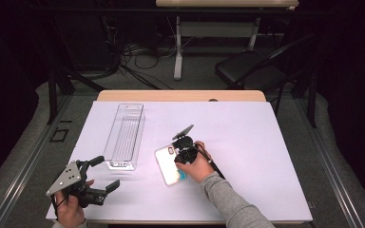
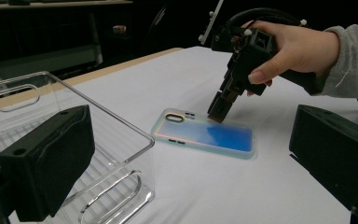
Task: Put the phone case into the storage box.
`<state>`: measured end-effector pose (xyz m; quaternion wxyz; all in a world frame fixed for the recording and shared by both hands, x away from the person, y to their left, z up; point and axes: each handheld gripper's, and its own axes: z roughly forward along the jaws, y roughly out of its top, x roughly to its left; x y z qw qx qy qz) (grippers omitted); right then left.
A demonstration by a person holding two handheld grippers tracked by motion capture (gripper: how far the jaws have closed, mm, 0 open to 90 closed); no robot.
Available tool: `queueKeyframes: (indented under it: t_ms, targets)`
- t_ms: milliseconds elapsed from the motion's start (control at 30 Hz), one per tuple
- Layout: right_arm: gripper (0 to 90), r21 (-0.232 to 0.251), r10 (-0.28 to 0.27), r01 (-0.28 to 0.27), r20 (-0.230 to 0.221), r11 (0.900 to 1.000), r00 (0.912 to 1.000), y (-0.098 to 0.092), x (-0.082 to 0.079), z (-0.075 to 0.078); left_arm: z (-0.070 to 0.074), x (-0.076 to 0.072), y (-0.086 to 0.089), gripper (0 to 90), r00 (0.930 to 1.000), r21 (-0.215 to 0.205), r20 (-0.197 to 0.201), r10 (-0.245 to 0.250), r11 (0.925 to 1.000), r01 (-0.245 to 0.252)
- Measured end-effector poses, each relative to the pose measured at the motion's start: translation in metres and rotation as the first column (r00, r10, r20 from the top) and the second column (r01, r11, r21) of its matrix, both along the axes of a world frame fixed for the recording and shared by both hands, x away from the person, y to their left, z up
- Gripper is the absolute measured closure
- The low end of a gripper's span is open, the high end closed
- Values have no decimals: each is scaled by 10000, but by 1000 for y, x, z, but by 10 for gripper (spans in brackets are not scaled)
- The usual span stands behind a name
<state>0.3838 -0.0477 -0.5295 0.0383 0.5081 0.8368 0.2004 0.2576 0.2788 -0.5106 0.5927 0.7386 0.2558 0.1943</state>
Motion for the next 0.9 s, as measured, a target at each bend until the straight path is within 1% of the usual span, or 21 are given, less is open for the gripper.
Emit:
queueKeyframes:
  t_ms: [33, 67, 100, 200, 300, 367, 400, 800, 833, 900]
  targets:
    - [737, 32, -24, 23, 63, 10000, 10000, 0, 0, -1, 0, 0, 0, 3, 10000, 13, 8, -4, 10000, 4]
    - [741, -124, -26, 24, -140, 9999, 9999, 1, -1, 0, 0, 0, 0, 3, 10000, -3, 0, 1, 10000, -1]
    - [751, -54, 77, -77, -4, 10000, 10000, 1, -1, -1, 0, 0, 0, 4, 10000, -7, 5, 19, 10000, -19]
    - [762, -69, 58, -58, 18, 10000, 10000, 1, -1, -2, 0, 0, 0, 4, 10000, -12, 2, 26, 10000, -26]
    - [774, -350, 141, -149, -232, 9993, 9996, 2, -1, 0, 0, 0, 0, 4, 10000, -13, 4, 24, 10000, -24]
    - [779, -305, 108, -114, -186, 9995, 9998, 2, -1, -1, 0, 0, 0, 4, 10000, -13, 0, 26, 10000, -26]
    - [780, -192, 80, -81, -82, 9998, 9999, 2, -1, -2, 0, 0, 0, 4, 10000, -2, -1, 7, 10000, -7]
    - [809, -242, -27, 23, -182, 9997, 9998, 2, -1, -2, 0, 0, 0, 4, 10000, 11, -25, -4, 10000, 4]
    - [818, -109, -58, 57, -91, 9999, 9999, 2, -1, -3, 0, 0, 0, 4, 10000, 9, -25, 1, 10000, -1]
    - [822, -131, -43, 42, -72, 9999, 10000, 2, -1, -4, 0, 0, 0, 4, 10000, -4, -28, 0, 10000, 0]
